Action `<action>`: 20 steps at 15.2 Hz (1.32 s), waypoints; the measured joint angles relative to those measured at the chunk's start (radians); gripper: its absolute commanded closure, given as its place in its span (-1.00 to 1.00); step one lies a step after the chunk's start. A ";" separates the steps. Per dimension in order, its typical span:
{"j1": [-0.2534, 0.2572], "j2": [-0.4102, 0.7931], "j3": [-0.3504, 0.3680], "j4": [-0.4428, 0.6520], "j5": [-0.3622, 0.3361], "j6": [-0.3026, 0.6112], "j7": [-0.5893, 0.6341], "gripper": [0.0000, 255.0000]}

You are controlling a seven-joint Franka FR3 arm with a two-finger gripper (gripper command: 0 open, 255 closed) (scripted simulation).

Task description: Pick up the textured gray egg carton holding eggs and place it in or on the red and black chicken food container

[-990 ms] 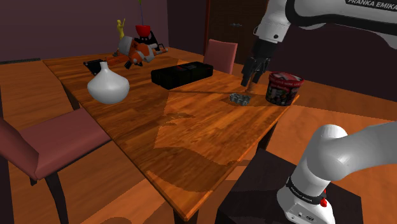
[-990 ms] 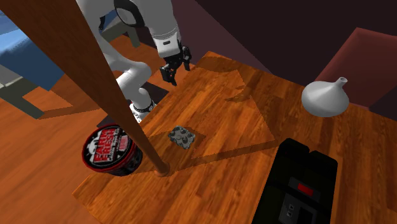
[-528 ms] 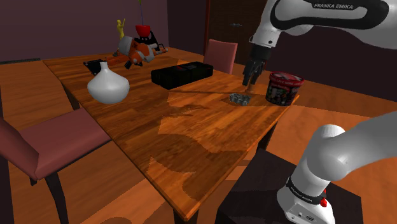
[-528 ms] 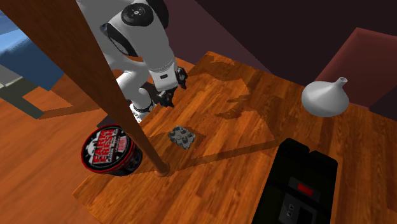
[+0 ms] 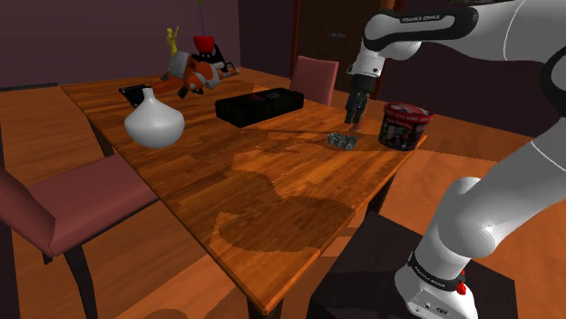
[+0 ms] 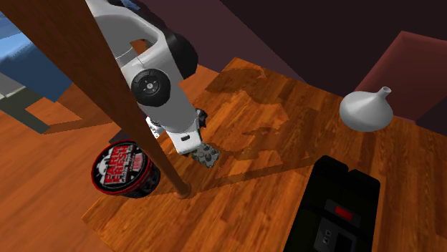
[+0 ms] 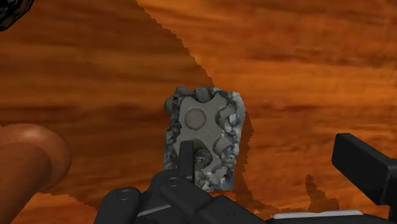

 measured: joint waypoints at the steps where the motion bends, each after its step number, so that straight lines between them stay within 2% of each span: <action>1: 0.003 0.040 -0.024 0.020 0.010 0.000 -0.040 -1.00; 5: 0.004 0.239 -0.118 0.145 0.072 -0.035 -0.205 -1.00; 6: 0.002 0.254 -0.124 0.145 0.077 -0.034 -0.223 -1.00; 13: 0.004 0.256 -0.122 0.060 0.081 0.044 -0.242 -1.00; 19: 0.006 0.255 -0.121 0.046 0.082 0.057 -0.241 -1.00; 20: 0.006 0.255 -0.121 0.046 0.082 0.057 -0.241 1.00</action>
